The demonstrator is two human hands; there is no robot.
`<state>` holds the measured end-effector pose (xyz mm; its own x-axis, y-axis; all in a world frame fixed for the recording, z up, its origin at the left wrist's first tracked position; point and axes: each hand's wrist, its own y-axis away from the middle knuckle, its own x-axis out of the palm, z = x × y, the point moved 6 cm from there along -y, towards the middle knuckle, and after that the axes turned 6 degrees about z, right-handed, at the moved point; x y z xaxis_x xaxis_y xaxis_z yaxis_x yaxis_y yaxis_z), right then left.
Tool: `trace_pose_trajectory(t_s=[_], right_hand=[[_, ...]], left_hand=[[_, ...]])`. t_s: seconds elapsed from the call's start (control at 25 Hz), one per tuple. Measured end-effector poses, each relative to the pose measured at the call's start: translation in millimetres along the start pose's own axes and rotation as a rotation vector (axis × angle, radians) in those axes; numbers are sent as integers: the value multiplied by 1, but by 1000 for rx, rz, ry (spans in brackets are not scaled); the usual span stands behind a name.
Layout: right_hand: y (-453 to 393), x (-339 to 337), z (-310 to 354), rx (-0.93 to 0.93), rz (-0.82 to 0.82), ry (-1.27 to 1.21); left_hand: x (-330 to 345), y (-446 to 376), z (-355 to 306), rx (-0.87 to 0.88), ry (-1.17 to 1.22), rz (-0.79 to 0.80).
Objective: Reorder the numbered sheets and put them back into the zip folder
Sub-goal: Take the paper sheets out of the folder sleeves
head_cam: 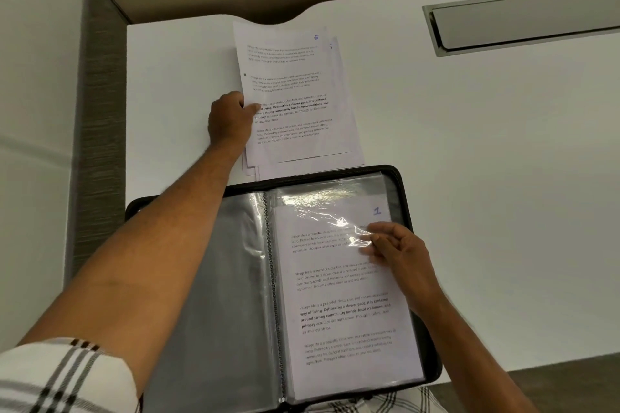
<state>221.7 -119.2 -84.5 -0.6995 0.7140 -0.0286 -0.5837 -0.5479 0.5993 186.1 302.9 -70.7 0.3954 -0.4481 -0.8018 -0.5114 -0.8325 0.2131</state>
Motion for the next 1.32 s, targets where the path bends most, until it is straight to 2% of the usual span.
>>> trace_pose_trajectory(t_s=[0.16, 0.36, 0.48, 0.68, 0.8, 0.92, 1.12, 1.24, 1.32], right_hand=[[0, 0, -1, 3, 2, 4], [2, 2, 1, -3, 2, 4], [6, 3, 4, 7, -13, -34], [17, 7, 12, 34, 9, -2], [33, 12, 8, 95, 79, 96], [50, 15, 6, 153, 181, 148], [69, 29, 12, 158, 308, 195], [77, 50, 20, 110, 375, 172], [82, 72, 25, 40, 447, 104]], left_hand=[[5, 5, -1, -4, -27, -38], [1, 12, 0, -41, -6, 31], [-5, 47, 0, 72, -101, -35], [8, 163, 19, 303, -112, -61], [15, 230, 38, 393, -145, -91], [20, 274, 61, 462, -183, -35], [16, 310, 93, 401, -202, 40], [12, 318, 101, 323, -130, 71], [7, 318, 105, 239, -1, 102]])
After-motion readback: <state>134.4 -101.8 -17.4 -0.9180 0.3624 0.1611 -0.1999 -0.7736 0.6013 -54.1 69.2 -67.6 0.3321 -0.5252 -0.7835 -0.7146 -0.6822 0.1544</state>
